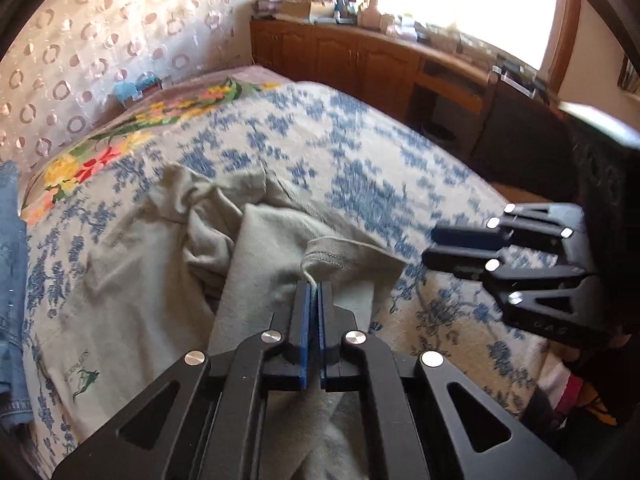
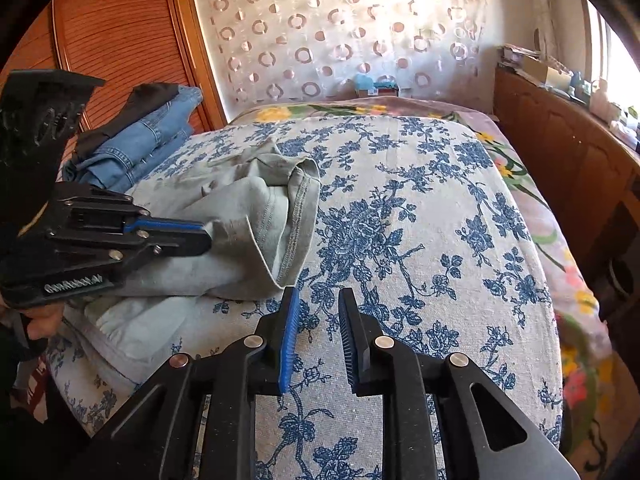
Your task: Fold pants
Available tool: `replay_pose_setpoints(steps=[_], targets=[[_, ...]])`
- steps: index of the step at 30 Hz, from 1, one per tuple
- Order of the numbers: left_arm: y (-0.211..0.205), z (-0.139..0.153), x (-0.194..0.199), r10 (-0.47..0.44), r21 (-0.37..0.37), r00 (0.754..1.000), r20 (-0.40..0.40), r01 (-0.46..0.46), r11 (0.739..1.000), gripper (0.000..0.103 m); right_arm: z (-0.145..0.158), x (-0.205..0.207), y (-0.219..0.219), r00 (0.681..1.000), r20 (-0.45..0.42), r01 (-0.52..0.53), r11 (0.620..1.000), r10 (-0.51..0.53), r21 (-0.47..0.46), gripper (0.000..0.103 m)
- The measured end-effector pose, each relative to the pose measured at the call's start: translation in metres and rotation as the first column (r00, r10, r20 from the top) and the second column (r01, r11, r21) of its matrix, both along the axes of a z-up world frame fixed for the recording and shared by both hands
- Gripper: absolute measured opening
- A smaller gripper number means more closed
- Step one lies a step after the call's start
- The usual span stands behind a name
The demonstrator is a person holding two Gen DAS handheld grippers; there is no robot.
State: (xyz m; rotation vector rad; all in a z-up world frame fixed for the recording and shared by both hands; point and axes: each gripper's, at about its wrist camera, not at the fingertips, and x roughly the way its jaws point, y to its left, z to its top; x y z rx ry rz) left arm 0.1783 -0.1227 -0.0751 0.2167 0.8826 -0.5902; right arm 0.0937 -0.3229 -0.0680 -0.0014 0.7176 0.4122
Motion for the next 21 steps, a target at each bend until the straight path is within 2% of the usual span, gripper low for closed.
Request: replay_pose_setpoints(steps=[4, 8, 14, 21], targets=[[0.017, 0.022, -0.006, 0.031, -0.038, 0.998, 0.050, -0.029, 0.999, 0.004, 0.003, 0.002, 0.004, 1.000, -0.003, -0.004, 1.000, 0.004, 0.010, 0.021], [0.044, 0.043, 0.000, 0.108, -0.065, 0.989, 0.103, -0.102, 0.993, 0.004, 0.007, 0.006, 0.017, 1.000, 0.007, -0.029, 0.999, 0.029, 0.013, 0.021], [0.085, 0.057, 0.015, 0.216, -0.092, 0.965, 0.146, -0.204, 0.975, 0.004, 0.016, 0.016, 0.045, 0.996, 0.029, -0.081, 0.997, 0.081, 0.010, 0.021], [0.124, 0.063, 0.029, 0.317, -0.114, 0.932, 0.178, -0.300, 0.947, 0.004, 0.015, 0.032, 0.072, 0.991, 0.016, -0.136, 0.990, 0.135, 0.042, 0.021]])
